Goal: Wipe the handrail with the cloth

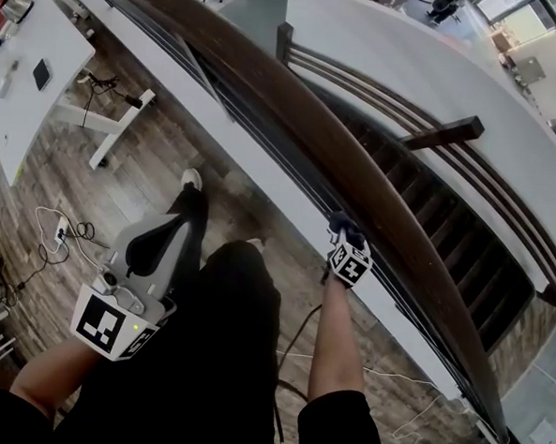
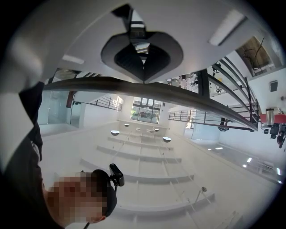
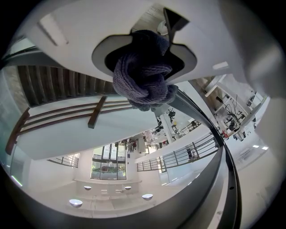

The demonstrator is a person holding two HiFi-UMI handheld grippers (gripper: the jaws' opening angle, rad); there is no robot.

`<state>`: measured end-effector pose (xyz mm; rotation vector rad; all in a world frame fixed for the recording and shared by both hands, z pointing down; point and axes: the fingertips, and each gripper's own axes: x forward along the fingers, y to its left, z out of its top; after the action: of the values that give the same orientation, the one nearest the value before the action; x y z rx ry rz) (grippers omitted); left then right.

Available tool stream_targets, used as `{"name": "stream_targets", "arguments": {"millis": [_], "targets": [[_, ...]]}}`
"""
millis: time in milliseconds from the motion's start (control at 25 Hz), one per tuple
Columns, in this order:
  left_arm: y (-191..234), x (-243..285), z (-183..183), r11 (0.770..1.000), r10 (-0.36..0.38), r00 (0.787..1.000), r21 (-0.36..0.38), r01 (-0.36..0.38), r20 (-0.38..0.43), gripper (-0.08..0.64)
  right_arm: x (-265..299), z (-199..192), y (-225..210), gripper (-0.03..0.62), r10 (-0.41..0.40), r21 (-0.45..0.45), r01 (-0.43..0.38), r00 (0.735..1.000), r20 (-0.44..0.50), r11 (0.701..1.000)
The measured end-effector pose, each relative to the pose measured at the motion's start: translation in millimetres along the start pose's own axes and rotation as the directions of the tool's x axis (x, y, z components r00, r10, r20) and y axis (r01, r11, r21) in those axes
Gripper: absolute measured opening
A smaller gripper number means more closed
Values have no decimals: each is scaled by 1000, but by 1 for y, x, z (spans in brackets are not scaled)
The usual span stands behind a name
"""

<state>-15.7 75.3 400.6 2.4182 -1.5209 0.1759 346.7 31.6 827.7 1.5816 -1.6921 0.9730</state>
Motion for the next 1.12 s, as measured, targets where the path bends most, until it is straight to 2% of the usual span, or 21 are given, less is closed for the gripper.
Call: {"name": "stream_targets", "arguments": {"millis": [120, 440, 640, 960, 1120], "targets": [[-4, 1, 3, 1000, 3, 1000, 10, -3, 13, 0, -2, -4, -8, 181, 1, -4, -1, 1000, -1, 1000], [-6, 2, -6, 999, 11, 1000, -34, -11, -2, 0, -6, -4, -9, 176, 4, -15, -4, 1000, 5, 1000], [-11, 4, -10, 999, -19, 1000, -40, 18, -6, 0, -8, -3, -5, 178, 14, 69, -14, 1000, 3, 997], [-13, 13, -3, 996, -70, 998, -49, 70, -6, 0, -29, 9, 21, 178, 17, 158, -25, 998, 54, 987], [-13, 27, 6, 989, -136, 991, -62, 136, 16, 0, -52, 17, 40, 178, 2, 157, -14, 997, 79, 987]]}}
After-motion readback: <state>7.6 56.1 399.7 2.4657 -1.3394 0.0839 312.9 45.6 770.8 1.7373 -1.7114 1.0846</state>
